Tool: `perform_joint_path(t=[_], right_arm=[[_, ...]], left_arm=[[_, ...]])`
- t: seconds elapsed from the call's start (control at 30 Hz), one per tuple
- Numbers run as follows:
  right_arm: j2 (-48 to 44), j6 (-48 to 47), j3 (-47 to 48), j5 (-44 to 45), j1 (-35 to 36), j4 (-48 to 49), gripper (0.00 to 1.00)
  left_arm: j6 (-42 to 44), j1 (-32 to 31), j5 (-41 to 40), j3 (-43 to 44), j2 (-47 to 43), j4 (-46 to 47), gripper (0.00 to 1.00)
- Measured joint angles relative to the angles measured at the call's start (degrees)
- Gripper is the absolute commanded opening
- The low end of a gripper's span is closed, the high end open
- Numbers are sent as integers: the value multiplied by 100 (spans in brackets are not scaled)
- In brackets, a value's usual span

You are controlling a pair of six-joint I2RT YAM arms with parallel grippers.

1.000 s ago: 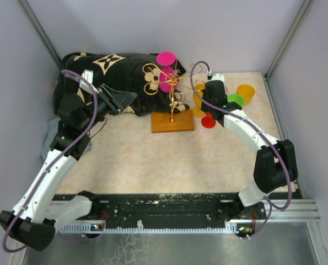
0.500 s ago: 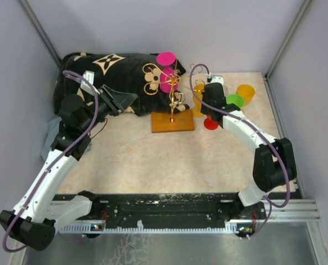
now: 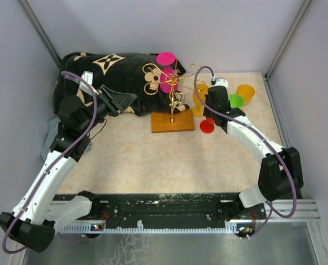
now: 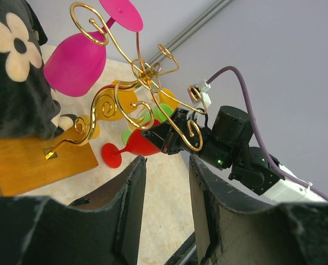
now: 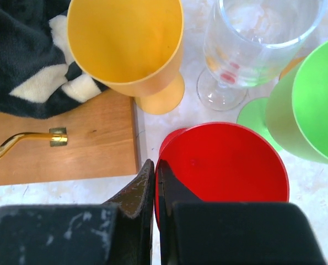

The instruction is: Place the wine glass upside down on the wine glass rack

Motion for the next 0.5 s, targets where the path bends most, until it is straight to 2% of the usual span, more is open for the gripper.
perform_joint_path(t=[0.3,0.5], right_arm=[[-866,188,-37,-87,81,-566,0],[-1954,328,-42,66,476,-946,0]], left_arm=[[-92,0,-4,-101,-264,-50,43],[-160,0,-7,-208,-520,-149,43]])
